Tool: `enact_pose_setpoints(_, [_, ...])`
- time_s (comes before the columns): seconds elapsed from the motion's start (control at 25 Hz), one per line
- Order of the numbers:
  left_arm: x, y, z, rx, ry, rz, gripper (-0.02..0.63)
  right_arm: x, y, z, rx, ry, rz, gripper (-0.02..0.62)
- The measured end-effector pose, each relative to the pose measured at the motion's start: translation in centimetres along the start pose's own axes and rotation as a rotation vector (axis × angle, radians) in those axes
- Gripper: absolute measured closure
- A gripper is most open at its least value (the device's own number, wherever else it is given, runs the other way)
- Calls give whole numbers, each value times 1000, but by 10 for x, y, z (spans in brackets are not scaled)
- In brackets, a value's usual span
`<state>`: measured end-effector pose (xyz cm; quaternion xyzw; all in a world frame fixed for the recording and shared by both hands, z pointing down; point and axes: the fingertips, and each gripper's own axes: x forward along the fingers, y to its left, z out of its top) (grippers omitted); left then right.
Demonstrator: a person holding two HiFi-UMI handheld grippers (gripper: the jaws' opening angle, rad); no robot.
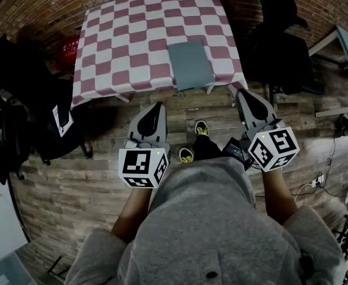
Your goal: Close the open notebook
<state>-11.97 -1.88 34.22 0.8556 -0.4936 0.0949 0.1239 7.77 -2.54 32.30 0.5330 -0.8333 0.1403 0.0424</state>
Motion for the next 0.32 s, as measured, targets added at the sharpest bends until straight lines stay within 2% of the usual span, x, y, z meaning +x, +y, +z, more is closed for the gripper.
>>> enact_pose_setpoints(0.32, [3,0,-1,2,8,-10,595,0,4,-1,-14,16,5,569])
